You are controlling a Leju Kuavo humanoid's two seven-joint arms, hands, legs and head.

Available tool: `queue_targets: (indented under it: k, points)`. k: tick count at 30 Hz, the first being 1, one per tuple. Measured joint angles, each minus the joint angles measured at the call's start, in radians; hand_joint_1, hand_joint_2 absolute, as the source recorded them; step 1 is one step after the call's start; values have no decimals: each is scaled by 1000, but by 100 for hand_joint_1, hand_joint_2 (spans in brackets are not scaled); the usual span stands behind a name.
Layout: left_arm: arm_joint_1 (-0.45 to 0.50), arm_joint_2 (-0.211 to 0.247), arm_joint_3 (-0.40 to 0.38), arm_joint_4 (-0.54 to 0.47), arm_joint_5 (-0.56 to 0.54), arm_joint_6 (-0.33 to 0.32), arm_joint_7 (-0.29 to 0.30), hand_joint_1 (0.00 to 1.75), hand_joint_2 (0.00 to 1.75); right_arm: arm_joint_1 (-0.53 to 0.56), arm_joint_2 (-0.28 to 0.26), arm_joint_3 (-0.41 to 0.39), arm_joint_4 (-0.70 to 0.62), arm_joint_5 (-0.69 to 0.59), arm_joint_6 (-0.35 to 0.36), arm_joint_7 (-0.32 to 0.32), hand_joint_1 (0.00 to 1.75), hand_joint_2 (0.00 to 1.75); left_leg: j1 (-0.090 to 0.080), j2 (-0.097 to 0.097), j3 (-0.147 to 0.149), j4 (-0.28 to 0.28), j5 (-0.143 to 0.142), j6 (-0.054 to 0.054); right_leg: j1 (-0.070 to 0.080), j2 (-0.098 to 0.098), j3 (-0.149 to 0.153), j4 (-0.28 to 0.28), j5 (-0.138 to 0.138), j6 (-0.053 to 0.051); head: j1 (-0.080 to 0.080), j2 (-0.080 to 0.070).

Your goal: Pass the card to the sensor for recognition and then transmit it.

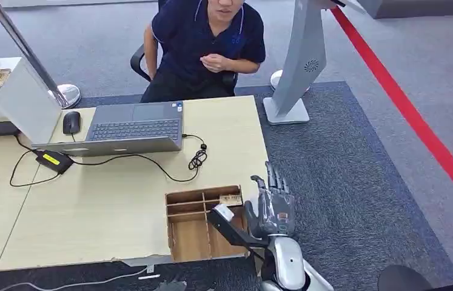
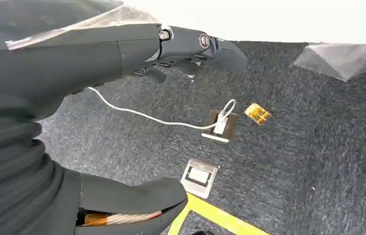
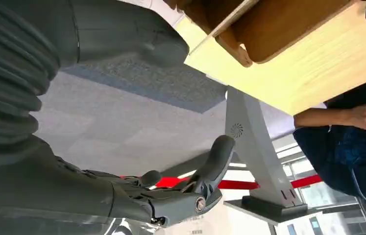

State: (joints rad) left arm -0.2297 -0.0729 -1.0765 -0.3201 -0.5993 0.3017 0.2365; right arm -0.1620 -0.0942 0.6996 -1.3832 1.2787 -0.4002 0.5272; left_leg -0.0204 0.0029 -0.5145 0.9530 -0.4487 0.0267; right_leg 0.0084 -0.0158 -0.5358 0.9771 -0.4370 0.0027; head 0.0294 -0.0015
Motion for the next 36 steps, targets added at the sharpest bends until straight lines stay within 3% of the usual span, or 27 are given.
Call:
queue_targets:
  k: [36]
  points:
    - [0,-10,74,0,-108,-33,-15,0,175,-13,27,24,21,-58,-29,-33,59,175,0,0,0,0,0,0,0,0,0,0,0,0,0,0]
